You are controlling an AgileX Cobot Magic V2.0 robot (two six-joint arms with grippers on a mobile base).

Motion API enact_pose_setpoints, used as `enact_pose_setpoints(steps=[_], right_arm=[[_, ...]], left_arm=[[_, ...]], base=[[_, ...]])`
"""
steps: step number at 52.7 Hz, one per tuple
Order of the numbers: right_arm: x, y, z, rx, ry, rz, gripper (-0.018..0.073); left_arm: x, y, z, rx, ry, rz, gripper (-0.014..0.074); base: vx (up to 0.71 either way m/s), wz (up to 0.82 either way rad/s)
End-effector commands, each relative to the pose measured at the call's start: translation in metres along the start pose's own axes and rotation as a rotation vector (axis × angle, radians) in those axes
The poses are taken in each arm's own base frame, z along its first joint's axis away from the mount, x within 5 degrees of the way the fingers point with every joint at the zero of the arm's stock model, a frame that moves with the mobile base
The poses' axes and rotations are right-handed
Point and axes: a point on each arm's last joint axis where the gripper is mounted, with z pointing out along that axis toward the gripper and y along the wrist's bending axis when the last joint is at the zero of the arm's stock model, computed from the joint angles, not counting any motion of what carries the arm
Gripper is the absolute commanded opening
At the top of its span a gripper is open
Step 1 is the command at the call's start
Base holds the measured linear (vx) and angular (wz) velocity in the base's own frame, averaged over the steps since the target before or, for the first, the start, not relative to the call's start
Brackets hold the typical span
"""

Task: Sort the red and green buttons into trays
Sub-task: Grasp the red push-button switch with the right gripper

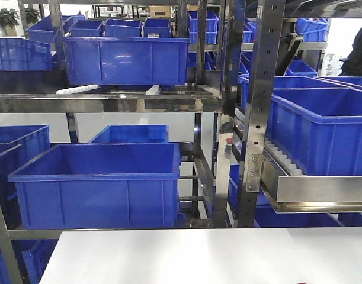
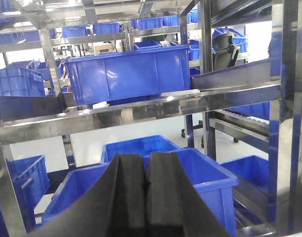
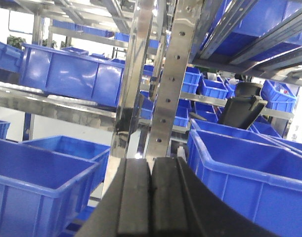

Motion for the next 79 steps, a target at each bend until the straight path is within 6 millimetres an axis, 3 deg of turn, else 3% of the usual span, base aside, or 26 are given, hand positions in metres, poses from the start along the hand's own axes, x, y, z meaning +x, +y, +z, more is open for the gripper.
enact_pose_setpoints(steps=[1,19,28,32,38,42,49,55,62,71,79], right_arm=[[-0.021,-0.004,-0.003,0.025,-0.128,-0.004,0.0131],[-0.023,-0.004,-0.003,0.027,-0.148,0.013,0.066],[-0.028,-0.005,-0.004,0.035,-0.206,0.052,0.0716],[-0.018,-0.004,0.003,0.029,-0.171,0.045,0.0704],[0.027,0.004,0.018,0.01,-0.071,0.027,0.0667],[0.08,0.012,0.02,-0.001,0.019,0.078,0.0631],[0.16,0.025,0.006,-0.007,0.129,0.18,0.0572],[0.211,0.031,-0.005,0.016,0.211,0.216,0.0547],[0.246,0.032,-0.008,0.064,0.252,0.237,0.0545],[0.277,0.039,0.006,0.048,0.329,0.241,0.0545],[0.291,0.042,0.024,0.039,0.348,0.242,0.0545]], left_arm=[[-0.022,0.004,-0.002,-0.03,-0.131,-0.008,0.0104],[-0.022,0.003,-0.002,-0.028,-0.124,-0.008,0.0449],[-0.022,0.003,-0.002,-0.028,-0.124,-0.01,0.0495],[-0.022,0.003,-0.002,-0.028,-0.124,-0.012,0.0495],[-0.021,0.003,-0.002,-0.027,-0.121,-0.012,0.0495],[-0.021,0.003,-0.002,-0.026,-0.117,-0.012,0.0493],[-0.021,0.003,-0.002,-0.025,-0.115,-0.012,0.0493],[-0.021,0.003,-0.002,-0.025,-0.115,-0.012,0.0493],[-0.021,0.003,-0.002,-0.025,-0.115,-0.012,0.0493],[-0.02,0.003,-0.002,-0.024,-0.109,-0.011,0.0493],[-0.019,0.003,-0.002,-0.021,-0.098,-0.01,0.0493]], base=[[0.0,0.0],[0.0,0.0],[0.0,0.0],[0.0,0.0],[0.0,0.0],[0.0,0.0],[0.0,0.0],[0.0,0.0],[0.0,0.0],[0.0,0.0],[0.0,0.0]])
